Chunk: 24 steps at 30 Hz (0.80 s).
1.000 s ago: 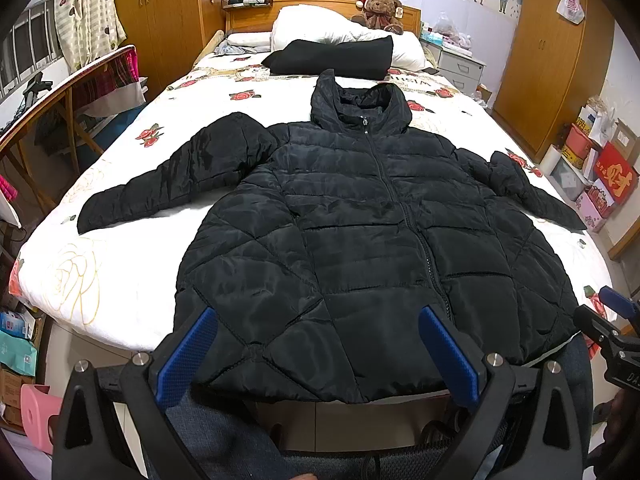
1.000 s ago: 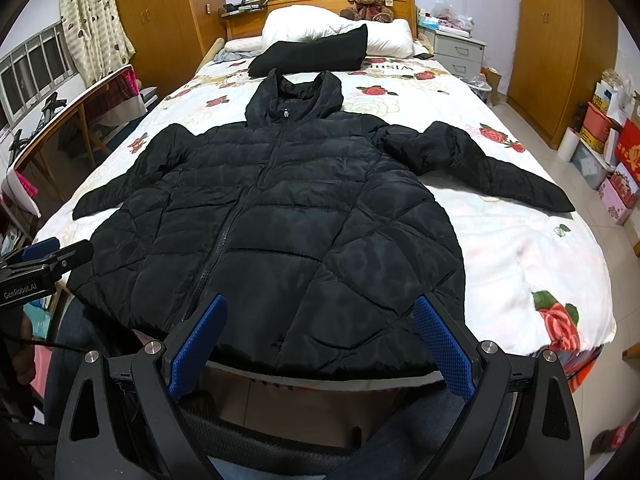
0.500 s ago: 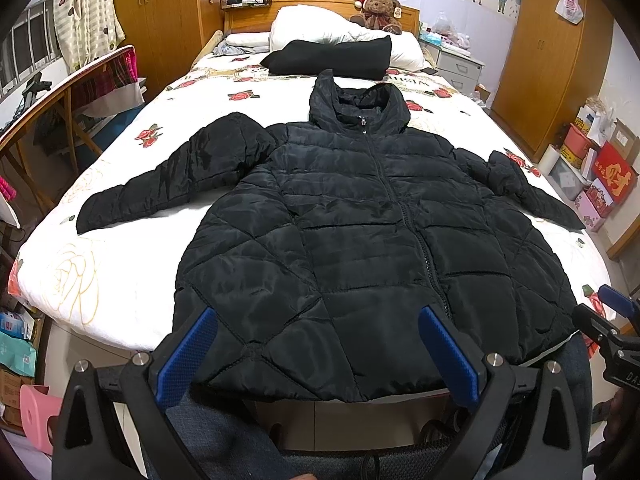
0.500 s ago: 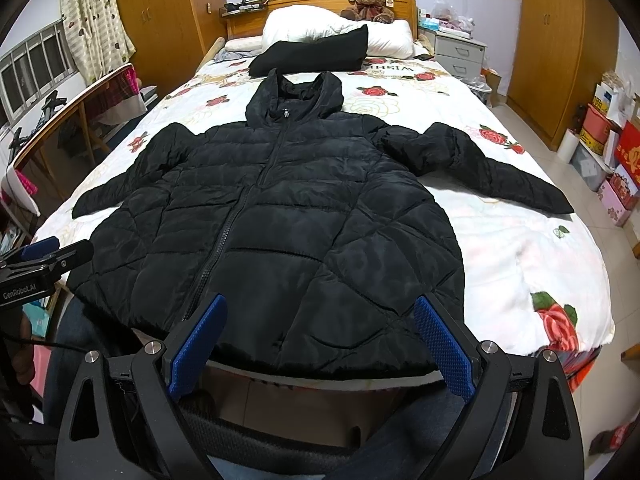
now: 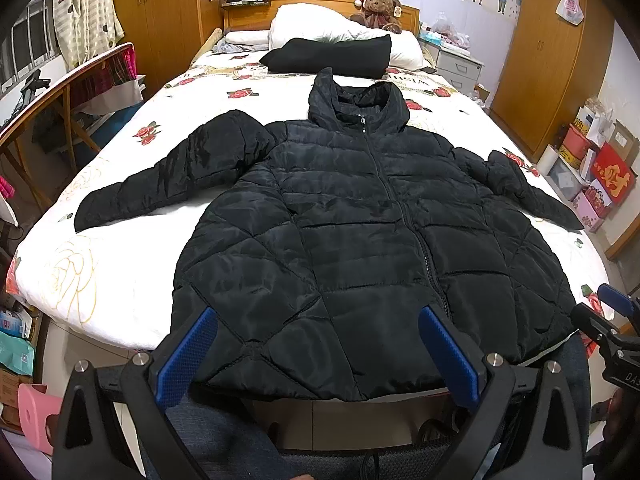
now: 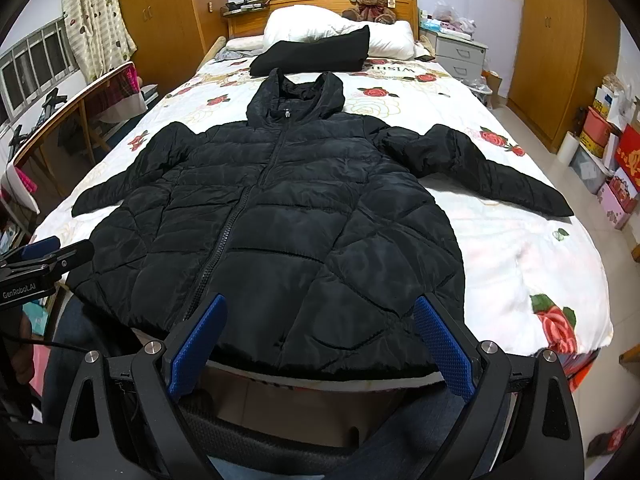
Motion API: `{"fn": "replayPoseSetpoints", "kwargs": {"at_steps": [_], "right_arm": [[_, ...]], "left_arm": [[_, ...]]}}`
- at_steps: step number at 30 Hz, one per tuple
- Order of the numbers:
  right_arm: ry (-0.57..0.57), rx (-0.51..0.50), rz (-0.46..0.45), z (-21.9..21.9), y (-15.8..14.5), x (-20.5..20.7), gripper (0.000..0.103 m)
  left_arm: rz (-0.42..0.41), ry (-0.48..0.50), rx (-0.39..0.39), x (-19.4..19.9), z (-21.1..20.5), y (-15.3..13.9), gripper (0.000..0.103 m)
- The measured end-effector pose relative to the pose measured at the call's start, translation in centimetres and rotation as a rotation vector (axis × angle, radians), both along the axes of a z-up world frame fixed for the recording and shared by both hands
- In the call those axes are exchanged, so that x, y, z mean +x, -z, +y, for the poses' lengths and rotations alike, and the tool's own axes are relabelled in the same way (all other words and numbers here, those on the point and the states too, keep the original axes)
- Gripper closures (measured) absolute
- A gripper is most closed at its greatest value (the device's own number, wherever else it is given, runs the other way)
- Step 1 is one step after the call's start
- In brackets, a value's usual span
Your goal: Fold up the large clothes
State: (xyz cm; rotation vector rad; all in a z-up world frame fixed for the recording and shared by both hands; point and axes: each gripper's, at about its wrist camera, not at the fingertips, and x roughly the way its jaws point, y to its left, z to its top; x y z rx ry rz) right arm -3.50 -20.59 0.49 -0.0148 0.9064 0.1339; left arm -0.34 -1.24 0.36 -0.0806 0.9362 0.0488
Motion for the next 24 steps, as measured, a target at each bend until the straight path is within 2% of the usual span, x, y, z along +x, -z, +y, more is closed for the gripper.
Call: {"fn": "replayPoseSetpoints", "kwargs": {"at_steps": [7, 13, 21, 24], "right_arm": [[-0.011, -0.01, 0.003, 0.4, -0.2, 0.4, 0.008], [-0.034, -0.018, 0.003, 1.2, 0.0, 1.6, 0.008], [-0.098, -0.024, -0.02, 3.9, -0.1, 4.7, 0.008], [-0.122, -0.032, -0.016, 5.2, 0.1, 6.5, 0.008]], "left_arm": [[-0.019, -0.017, 0.011, 0.1, 0.8, 0.0, 0.001], [-0.021, -0.024, -0.008, 1.0, 2.2, 0.5, 0.001], [-0.044, -0.103, -0.02, 3.5, 6.7, 1.3, 0.001], [-0.048, -0.151, -0.061, 4.9, 9.7, 2.0, 0.001]]}}
